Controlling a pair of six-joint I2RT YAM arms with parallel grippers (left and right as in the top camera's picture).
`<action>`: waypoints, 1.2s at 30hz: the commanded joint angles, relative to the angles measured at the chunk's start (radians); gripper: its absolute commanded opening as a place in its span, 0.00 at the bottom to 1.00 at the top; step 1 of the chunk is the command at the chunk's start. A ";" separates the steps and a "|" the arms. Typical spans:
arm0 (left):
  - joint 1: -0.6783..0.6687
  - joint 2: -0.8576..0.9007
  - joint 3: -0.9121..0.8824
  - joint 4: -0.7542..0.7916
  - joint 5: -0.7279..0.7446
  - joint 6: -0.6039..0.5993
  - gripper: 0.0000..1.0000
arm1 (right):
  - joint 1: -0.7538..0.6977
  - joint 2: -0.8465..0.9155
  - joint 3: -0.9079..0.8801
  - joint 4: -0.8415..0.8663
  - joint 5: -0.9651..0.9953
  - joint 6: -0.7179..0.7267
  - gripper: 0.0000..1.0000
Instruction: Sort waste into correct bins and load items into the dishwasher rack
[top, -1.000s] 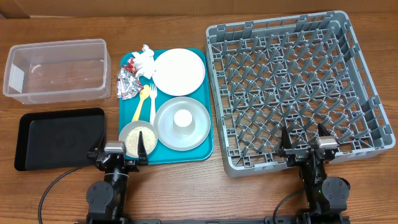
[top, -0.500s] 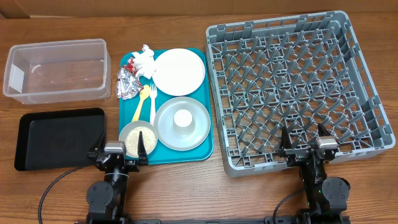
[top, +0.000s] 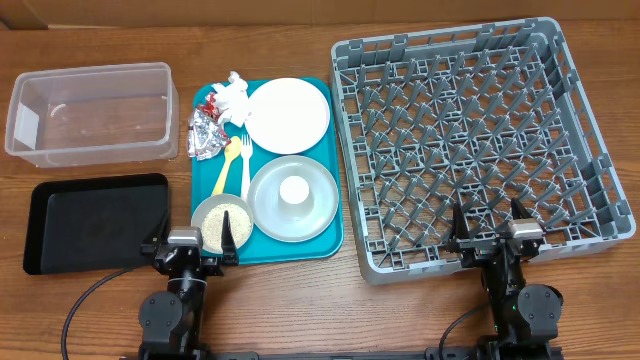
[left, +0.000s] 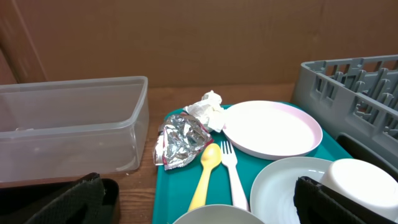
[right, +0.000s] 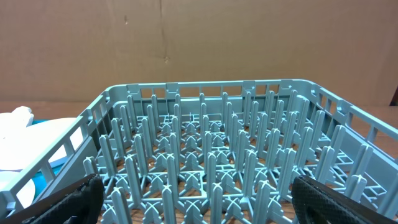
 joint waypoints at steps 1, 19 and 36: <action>0.003 -0.008 -0.003 0.002 0.008 0.009 1.00 | -0.001 -0.011 -0.011 0.008 -0.005 -0.001 1.00; 0.003 -0.008 -0.003 0.002 0.008 0.009 1.00 | -0.001 -0.011 -0.011 0.009 -0.005 -0.001 1.00; 0.003 -0.008 -0.003 0.002 0.008 0.009 1.00 | -0.001 -0.011 0.003 0.152 -0.306 0.013 1.00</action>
